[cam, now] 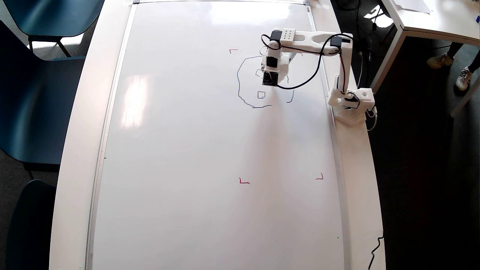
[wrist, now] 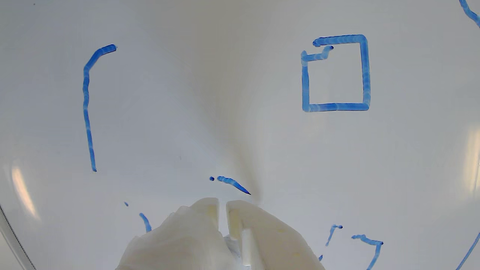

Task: Draw on a whiteboard a robot head using a pen attached to the gripper

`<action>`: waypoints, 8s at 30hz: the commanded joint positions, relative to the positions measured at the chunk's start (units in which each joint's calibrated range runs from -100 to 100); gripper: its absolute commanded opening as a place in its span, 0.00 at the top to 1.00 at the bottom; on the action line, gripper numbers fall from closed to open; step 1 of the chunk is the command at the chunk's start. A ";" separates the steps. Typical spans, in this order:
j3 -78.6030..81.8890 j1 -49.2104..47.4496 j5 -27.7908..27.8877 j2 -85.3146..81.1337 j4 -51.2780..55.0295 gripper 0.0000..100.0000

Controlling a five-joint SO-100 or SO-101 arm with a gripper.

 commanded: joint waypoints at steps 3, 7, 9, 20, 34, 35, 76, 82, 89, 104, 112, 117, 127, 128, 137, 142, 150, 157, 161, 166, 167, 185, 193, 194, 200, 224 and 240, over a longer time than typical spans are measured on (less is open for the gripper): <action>-1.69 1.02 0.28 0.14 0.47 0.99; -1.15 1.47 0.34 0.14 0.29 0.99; -1.15 1.91 0.87 0.14 0.38 0.99; -0.96 4.34 1.89 1.39 0.38 0.99; 7.93 4.56 3.55 -4.73 0.03 0.99; 8.30 4.56 3.55 -5.06 0.03 0.99; 2.58 -2.59 1.09 -1.62 -0.31 0.99; 2.67 -2.59 1.03 -1.54 -0.49 0.99; 2.58 -1.33 1.09 -1.46 -0.66 0.99; -3.42 1.69 1.57 1.81 -0.14 0.99; -3.14 1.76 1.57 1.73 -0.14 0.99; -2.78 1.76 1.57 1.06 1.16 0.99; -3.14 2.57 1.35 -0.53 2.21 0.99; -3.05 2.57 1.30 -0.62 2.21 0.99; -4.60 2.50 1.09 -1.37 2.47 0.99; -8.41 2.64 1.03 -1.29 4.64 0.99; -10.04 2.42 0.39 -3.30 6.64 0.99; -14.40 -2.59 -2.45 -4.64 4.55 0.99; -19.03 -4.06 -3.20 0.64 2.55 0.99; -28.29 -4.13 -3.15 7.94 2.47 0.99; -29.56 -4.13 -3.15 9.19 2.47 0.99; -43.27 -6.42 -3.20 21.94 3.25 0.99; -43.91 -6.71 -3.20 23.78 3.25 0.99; -43.91 -6.71 -3.20 23.87 3.25 0.99; -44.00 -6.71 -3.20 24.87 3.25 0.99; -56.62 -7.23 -3.15 36.70 3.25 0.99; -56.80 -10.84 -3.10 36.87 3.25 0.99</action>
